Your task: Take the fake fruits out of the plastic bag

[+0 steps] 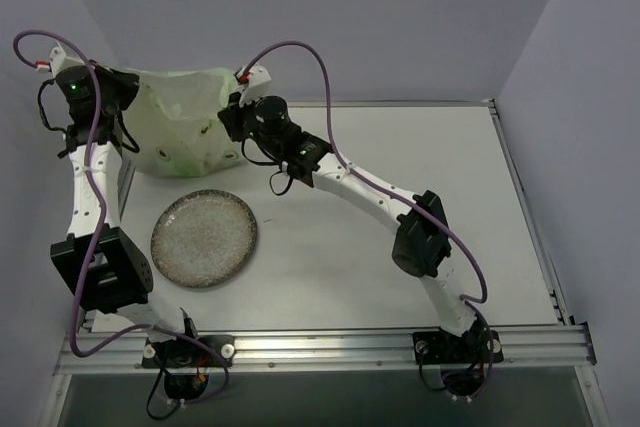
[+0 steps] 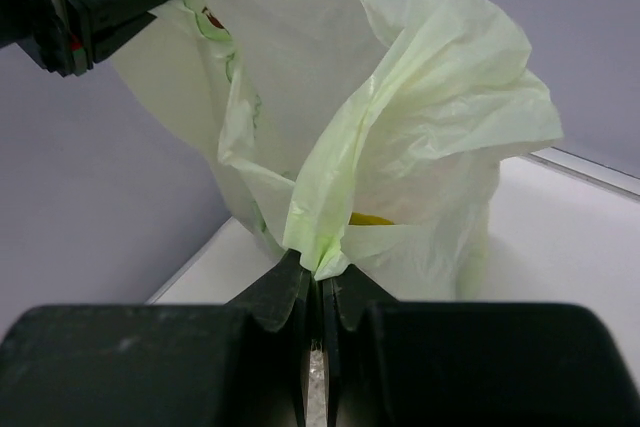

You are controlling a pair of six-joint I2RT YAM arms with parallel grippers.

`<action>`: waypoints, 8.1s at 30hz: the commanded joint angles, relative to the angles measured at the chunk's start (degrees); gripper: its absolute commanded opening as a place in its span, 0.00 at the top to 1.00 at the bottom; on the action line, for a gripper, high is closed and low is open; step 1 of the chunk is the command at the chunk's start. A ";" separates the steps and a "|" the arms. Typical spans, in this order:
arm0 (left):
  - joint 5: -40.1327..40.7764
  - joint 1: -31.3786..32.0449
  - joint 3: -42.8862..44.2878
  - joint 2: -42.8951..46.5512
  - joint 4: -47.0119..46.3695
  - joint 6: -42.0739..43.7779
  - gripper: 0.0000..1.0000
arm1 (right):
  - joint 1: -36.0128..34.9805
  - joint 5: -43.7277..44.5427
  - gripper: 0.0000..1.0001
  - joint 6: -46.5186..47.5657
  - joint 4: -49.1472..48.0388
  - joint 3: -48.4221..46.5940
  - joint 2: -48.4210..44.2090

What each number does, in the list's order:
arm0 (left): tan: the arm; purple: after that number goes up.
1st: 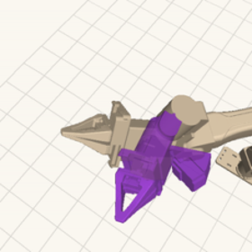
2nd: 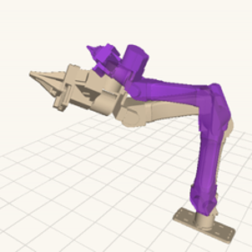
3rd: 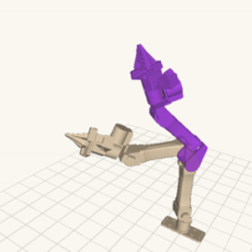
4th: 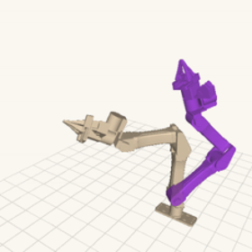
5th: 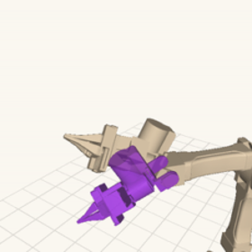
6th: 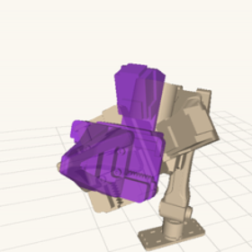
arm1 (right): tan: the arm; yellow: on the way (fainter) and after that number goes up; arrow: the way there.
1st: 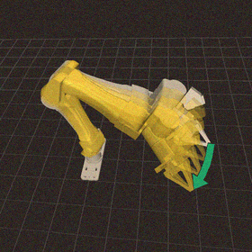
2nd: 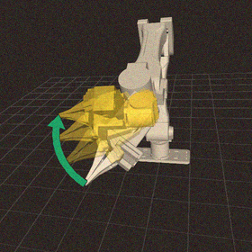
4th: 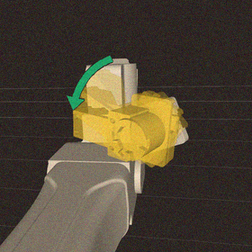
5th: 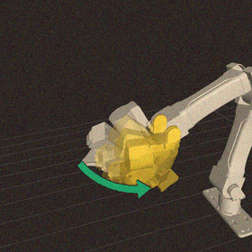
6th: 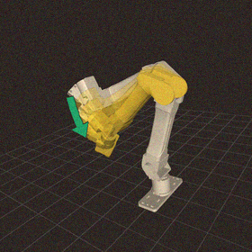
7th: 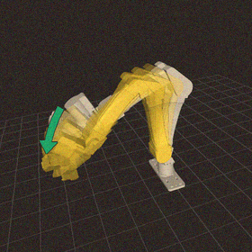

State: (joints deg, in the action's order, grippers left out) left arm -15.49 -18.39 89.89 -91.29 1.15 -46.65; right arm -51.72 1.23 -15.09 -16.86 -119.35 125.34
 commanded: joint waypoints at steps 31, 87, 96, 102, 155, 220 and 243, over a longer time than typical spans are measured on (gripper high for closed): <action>7.84 0.20 -18.70 -6.17 8.70 10.18 0.98 | 5.67 -0.62 1.00 -12.50 -23.47 37.78 0.53; 10.04 1.34 -14.39 -13.65 12.04 14.84 0.98 | 6.72 -12.72 0.00 9.28 4.46 22.89 -8.55; 10.65 3.45 -8.86 -19.71 12.47 14.75 0.97 | 8.22 -14.51 0.08 7.19 9.66 -0.70 12.73; 11.27 7.05 2.03 -26.83 13.70 14.66 0.98 | 9.10 -11.52 0.91 2.44 -0.26 4.89 11.70; 15.49 26.13 -11.23 -13.21 -0.18 -2.21 0.54 | 11.65 -13.28 1.00 -9.08 -16.71 35.41 -5.11; 7.84 22.26 -29.49 13.37 1.11 -0.20 0.67 | 15.78 -20.13 1.00 -14.00 -25.59 41.12 -6.33; 33.05 21.21 -58.07 38.11 15.46 -0.10 0.34 | 14.63 -20.66 1.00 -15.76 -28.58 46.75 -10.64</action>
State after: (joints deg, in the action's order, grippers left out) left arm 12.45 3.18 29.78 -53.74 18.26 -45.78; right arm -36.56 -18.92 -30.87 -42.35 -72.73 119.11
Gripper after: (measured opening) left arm 0.629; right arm 0.001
